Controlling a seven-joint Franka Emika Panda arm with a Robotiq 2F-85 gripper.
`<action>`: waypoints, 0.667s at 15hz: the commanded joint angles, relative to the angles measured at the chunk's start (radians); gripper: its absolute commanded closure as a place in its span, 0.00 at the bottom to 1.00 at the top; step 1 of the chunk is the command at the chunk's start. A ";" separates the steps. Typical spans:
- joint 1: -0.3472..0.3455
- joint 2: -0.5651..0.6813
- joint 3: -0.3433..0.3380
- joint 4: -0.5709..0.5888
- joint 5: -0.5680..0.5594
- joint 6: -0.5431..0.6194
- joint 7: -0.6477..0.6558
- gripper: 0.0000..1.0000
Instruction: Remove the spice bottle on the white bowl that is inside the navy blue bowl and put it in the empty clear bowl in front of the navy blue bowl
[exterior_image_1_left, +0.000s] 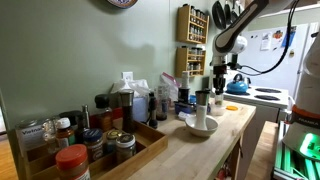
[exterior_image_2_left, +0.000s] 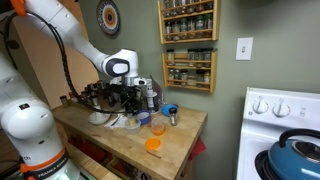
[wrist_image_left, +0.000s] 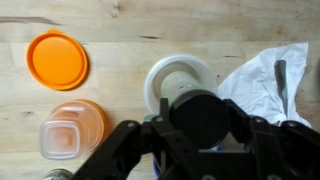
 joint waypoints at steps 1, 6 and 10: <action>0.004 0.023 0.010 -0.012 -0.001 0.035 0.018 0.69; 0.005 -0.032 0.019 -0.023 -0.004 0.020 0.019 0.05; 0.004 -0.210 0.011 -0.075 -0.016 0.048 -0.018 0.00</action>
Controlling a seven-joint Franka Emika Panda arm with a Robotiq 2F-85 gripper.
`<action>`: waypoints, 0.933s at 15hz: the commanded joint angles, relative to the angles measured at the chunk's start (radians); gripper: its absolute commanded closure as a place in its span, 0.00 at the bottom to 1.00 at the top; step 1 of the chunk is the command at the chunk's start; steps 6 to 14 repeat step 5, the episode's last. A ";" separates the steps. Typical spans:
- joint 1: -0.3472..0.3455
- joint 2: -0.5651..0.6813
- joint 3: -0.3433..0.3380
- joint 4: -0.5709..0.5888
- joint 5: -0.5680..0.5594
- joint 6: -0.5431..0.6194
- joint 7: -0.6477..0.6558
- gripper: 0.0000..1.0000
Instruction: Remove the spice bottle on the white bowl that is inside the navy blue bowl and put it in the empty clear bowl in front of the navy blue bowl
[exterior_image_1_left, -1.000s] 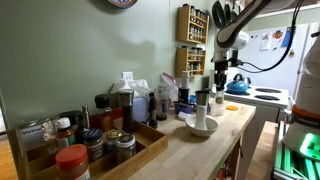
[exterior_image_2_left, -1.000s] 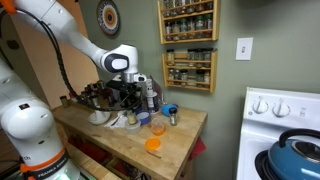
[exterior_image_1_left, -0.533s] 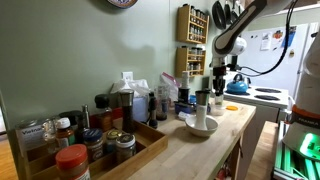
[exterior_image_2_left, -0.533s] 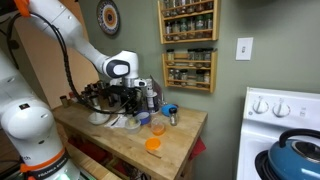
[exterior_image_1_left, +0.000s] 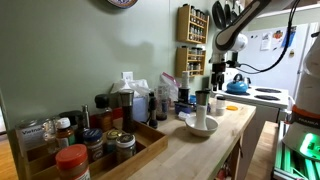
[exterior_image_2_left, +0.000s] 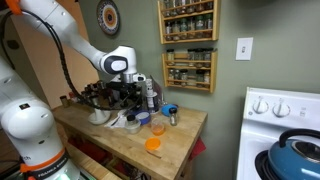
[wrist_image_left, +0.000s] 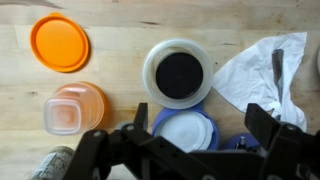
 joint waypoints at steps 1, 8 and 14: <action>0.022 -0.206 -0.017 -0.082 0.015 0.031 -0.086 0.00; 0.050 -0.191 -0.021 -0.034 0.018 0.002 -0.130 0.00; 0.050 -0.191 -0.021 -0.034 0.018 0.002 -0.130 0.00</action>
